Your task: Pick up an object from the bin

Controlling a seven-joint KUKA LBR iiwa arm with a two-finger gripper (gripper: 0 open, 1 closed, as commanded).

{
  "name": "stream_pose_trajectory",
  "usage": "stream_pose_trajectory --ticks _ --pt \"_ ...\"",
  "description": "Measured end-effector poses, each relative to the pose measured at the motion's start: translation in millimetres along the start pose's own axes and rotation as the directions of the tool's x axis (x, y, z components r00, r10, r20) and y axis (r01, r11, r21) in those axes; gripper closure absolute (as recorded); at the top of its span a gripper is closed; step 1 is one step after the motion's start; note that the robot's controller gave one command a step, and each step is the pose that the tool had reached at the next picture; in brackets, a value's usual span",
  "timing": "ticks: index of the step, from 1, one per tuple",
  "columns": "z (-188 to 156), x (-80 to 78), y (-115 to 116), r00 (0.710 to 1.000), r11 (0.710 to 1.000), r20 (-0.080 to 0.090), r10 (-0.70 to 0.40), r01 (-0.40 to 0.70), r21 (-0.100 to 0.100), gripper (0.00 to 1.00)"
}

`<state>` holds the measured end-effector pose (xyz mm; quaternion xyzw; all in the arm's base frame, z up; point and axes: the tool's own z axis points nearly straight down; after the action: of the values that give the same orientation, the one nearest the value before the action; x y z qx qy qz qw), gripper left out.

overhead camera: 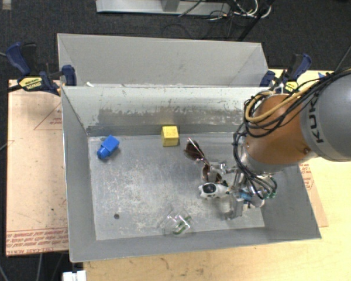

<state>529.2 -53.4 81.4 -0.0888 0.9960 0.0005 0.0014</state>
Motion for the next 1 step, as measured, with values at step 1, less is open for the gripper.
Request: stream_pose_trajectory --ticks 1 --pt "11.9 -7.7 1.6 1.000 1.000 -0.001 0.013 -0.013 0.000 1.00"
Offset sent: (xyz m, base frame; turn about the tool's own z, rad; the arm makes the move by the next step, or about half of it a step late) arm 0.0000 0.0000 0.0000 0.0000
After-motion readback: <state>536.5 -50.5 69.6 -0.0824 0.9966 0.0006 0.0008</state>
